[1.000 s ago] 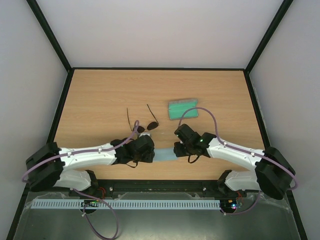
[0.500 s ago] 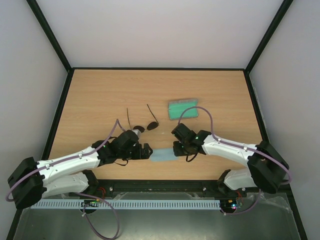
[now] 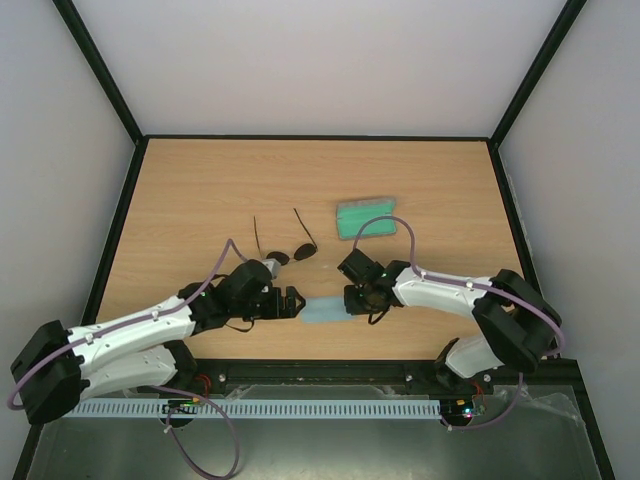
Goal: Organize the sunglasses
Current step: Fold the glasses cleaning cloth at the center of the board.
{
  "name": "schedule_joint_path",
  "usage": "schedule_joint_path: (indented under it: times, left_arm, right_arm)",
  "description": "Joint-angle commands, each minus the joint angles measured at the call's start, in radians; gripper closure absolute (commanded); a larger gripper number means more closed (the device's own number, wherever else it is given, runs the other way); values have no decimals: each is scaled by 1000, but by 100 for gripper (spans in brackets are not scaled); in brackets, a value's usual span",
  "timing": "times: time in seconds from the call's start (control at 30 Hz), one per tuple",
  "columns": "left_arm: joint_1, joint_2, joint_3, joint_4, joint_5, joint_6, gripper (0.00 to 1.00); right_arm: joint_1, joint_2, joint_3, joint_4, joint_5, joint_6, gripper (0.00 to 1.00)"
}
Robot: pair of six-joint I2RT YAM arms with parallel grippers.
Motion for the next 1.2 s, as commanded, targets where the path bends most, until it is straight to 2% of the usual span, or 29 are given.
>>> schedule_joint_path:
  times: [0.0,0.47,0.87,1.0,1.17]
  left_arm:
    - [12,-31,-22,3,16,5,1]
    - [23,-43,-31,15,24,8,1]
    - [31,-45,-40,17,31,13,1]
    - [30,5,-67,66,69,10,11]
    - [18,78,-69,106,70,4,34]
  right_arm:
    - [6,25,-10,-12,7,12,79]
    - [11,58,-34,33,-29,28,85]
    - [14,40,-31,24,-13,41,98]
    - [15,6,-31,-1,18,51,99]
    - [13,-28,-42,-18,47,67,99]
